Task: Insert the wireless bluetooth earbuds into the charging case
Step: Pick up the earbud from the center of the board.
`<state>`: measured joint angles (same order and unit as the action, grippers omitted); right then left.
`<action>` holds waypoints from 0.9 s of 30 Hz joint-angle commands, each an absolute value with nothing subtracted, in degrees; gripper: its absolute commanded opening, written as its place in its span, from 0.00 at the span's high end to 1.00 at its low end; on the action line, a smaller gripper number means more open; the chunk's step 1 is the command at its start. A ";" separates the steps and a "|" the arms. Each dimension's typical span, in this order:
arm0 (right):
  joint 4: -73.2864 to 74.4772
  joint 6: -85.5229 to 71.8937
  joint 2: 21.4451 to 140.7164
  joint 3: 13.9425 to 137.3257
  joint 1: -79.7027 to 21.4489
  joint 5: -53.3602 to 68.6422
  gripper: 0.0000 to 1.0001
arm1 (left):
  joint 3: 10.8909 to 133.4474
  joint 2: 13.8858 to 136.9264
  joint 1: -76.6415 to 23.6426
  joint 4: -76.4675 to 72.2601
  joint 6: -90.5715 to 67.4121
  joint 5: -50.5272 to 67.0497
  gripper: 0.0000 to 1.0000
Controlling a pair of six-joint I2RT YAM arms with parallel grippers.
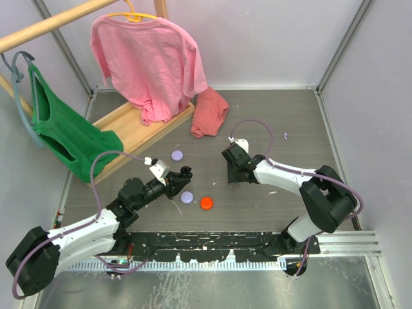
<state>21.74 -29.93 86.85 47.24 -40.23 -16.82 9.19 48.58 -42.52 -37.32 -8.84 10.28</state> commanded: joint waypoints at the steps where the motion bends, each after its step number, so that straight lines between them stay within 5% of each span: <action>1: 16.61 -34.65 86.51 46.04 -39.13 -16.17 0.62 | 9.40 48.13 -42.63 -39.41 -7.73 10.45 1.00; 27: 16.55 -26.77 92.28 52.75 -38.70 -0.81 0.62 | 9.54 48.10 -42.59 -39.35 -7.74 10.98 1.00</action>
